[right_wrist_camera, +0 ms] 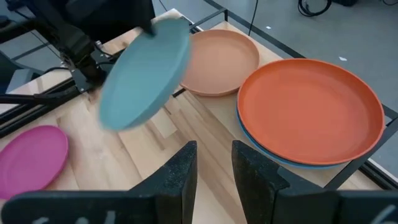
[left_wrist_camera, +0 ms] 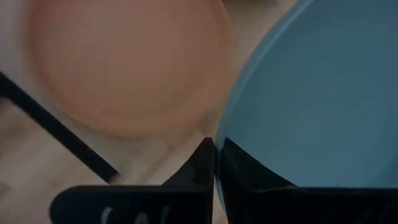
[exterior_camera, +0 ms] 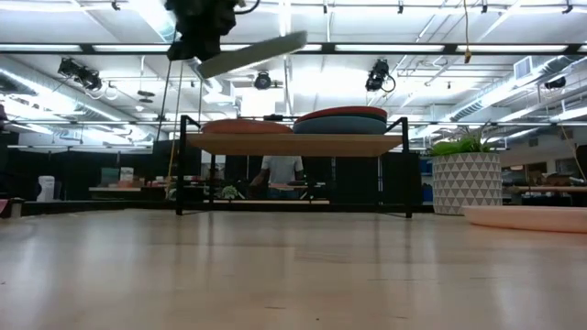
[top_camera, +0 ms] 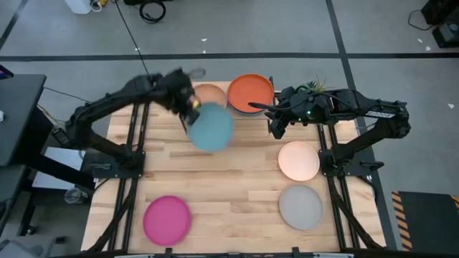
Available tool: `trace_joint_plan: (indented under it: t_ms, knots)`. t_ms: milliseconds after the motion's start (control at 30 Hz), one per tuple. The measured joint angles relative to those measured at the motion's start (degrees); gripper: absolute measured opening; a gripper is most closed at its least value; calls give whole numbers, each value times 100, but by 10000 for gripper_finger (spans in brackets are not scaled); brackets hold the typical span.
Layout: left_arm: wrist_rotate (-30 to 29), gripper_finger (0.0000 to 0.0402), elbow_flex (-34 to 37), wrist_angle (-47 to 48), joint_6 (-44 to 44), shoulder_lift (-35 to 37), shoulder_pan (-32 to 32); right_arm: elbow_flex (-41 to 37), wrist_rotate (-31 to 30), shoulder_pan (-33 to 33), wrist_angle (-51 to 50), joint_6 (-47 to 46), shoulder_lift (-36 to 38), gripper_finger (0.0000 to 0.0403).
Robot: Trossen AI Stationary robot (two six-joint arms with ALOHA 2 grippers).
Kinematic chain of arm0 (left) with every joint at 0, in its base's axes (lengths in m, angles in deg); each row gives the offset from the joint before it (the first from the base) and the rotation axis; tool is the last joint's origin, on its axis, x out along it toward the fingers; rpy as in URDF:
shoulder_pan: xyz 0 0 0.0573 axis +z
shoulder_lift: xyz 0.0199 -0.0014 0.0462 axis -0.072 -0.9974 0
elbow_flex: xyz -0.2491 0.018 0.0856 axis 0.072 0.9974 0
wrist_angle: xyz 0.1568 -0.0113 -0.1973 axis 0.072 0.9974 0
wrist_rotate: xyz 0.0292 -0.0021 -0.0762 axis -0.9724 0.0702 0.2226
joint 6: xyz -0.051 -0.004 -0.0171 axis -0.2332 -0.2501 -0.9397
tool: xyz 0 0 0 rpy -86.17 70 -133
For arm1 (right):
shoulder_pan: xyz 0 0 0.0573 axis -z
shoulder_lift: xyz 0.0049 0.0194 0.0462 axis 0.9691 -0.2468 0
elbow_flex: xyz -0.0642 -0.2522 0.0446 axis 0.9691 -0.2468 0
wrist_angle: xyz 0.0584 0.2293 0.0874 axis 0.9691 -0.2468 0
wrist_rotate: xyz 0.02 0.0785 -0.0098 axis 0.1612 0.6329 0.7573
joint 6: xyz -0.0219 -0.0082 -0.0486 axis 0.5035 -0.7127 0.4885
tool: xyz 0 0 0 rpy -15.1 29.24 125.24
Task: Place and stack plates onto a shelf
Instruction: Stack the light blue plate into the brown plate on the shelf
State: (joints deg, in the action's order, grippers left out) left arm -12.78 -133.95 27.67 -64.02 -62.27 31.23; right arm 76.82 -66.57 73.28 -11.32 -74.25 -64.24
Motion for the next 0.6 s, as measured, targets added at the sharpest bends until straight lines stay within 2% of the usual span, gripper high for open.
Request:
trace_joint_plan:
  t_ms: [133, 300, 600]
  knots:
    - [-16, 14, -757, 366, 472, -540, 747, 0, -1, 0, 8, 0, -1, 107]
    - [-67, 14, -1308, 361, 862, -1111, 1458, 0, -35, 0, 30, -22, 1, 107]
    - [-233, 15, -1520, 592, 1421, -1827, 1954, 0, -88, 0, 47, -85, 1, 107]
